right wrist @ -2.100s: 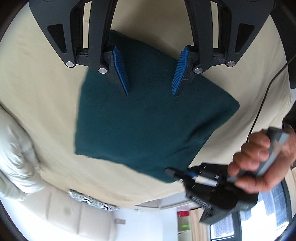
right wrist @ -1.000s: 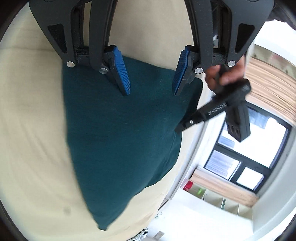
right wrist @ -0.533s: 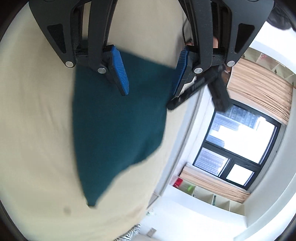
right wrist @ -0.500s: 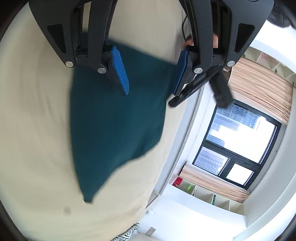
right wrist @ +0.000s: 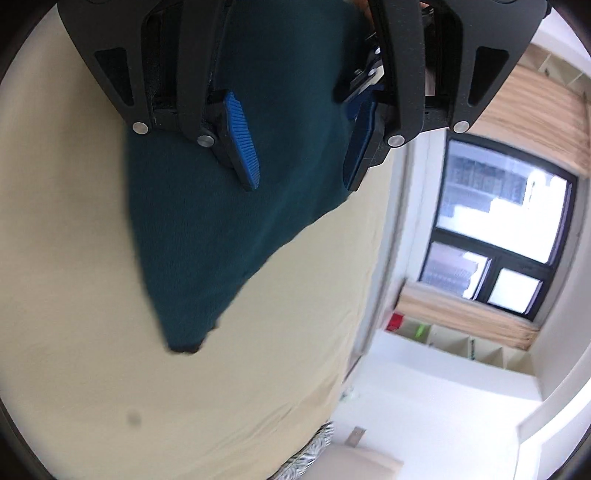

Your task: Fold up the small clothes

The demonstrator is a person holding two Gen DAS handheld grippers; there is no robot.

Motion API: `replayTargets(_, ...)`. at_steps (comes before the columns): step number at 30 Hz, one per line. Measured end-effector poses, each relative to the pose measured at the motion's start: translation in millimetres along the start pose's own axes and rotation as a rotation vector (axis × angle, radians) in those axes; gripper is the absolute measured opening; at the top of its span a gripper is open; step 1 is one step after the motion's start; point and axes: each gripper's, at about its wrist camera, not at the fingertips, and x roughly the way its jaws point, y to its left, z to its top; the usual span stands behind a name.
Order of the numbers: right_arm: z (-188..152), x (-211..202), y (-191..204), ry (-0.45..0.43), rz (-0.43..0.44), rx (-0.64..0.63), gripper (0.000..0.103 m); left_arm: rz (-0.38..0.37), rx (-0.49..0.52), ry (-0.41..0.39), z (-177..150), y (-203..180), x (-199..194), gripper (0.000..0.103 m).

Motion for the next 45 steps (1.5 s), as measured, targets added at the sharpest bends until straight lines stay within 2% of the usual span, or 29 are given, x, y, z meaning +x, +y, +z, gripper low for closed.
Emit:
replayTargets(2,1.8,-9.9,-13.6,-0.023,0.001,0.042,0.046,0.0,0.003,-0.003,-1.0,0.2,-0.2,0.046)
replayTargets(5,-3.4,-31.8,-16.2,-0.06,0.001,0.031,0.048,0.009,0.011,-0.006,-1.5,-2.5,0.2,0.046)
replayTargets(7,-11.3,-49.1,-10.8,-0.066,0.07,0.005,0.048,0.006,0.008,-0.008,-1.3,-3.5,0.4,0.046)
replayTargets(10,-34.3,-61.8,2.2,-0.004,0.2,-0.066,0.048,0.004,0.009,-0.016,-2.6,-3.1,0.5,0.046)
replayTargets(12,-56.7,-52.8,7.3,0.063,0.233,-0.093,0.049,0.001,0.012,-0.022,-3.7,-2.7,0.3,0.046)
replayTargets(15,-86.9,-37.0,0.4,0.17,0.18,-0.155,0.049,-0.023,0.006,-0.029,-5.7,2.5,0.4,0.046)
replayTargets(18,-104.3,-43.0,-16.3,0.196,0.197,-0.151,0.049,-0.073,-0.026,-0.041,-7.9,12.2,-1.2,0.046)
replayTargets(23,-115.6,-65.5,-27.3,0.146,0.143,-0.138,0.05,-0.138,-0.122,-0.075,-15.8,31.5,-20.9,0.046)
replayTargets(24,-114.5,-72.9,-27.3,0.124,0.123,-0.147,0.051,-0.132,-0.157,-0.08,-17.3,36.8,-26.6,0.051)
replayTargets(25,-115.2,-84.0,-30.4,0.096,0.103,-0.159,0.057,-0.128,-0.198,-0.088,-19.8,44.7,-32.9,0.052)
replayTargets(26,-114.0,-93.4,-32.7,0.065,0.079,-0.168,0.068,-0.133,-0.233,-0.102,-22.4,52.4,-39.0,0.053)
replayTargets(28,-106.1,-105.9,-34.7,0.016,0.028,-0.172,0.08,-0.139,-0.302,-0.128,-26.4,69.8,-49.7,0.054)
replayTargets(31,-95.6,-100.7,-33.4,-0.008,0.021,-0.152,0.08,-0.153,-0.339,-0.088,-27.5,79.5,-47.2,0.056)
replayTargets(34,-84.1,-91.6,-35.7,0.009,0.024,-0.137,0.08,-0.219,-0.341,-0.013,-25.9,75.4,-32.9,0.058)
replayTargets(37,-67.9,-96.9,-51.2,0.031,0.028,-0.093,0.08,-0.284,-0.375,0.021,-23.1,74.3,-20.7,0.064)
replayTargets(41,-67.6,-79.4,-57.6,0.066,0.051,-0.039,0.08,-0.339,-0.447,0.073,-19.5,84.0,-8.6,0.064)
replayTargets(45,-60.7,-64.3,-65.1,0.1,0.047,-0.019,0.08,-0.382,-0.466,0.132,-11.1,86.6,4.9,0.064)
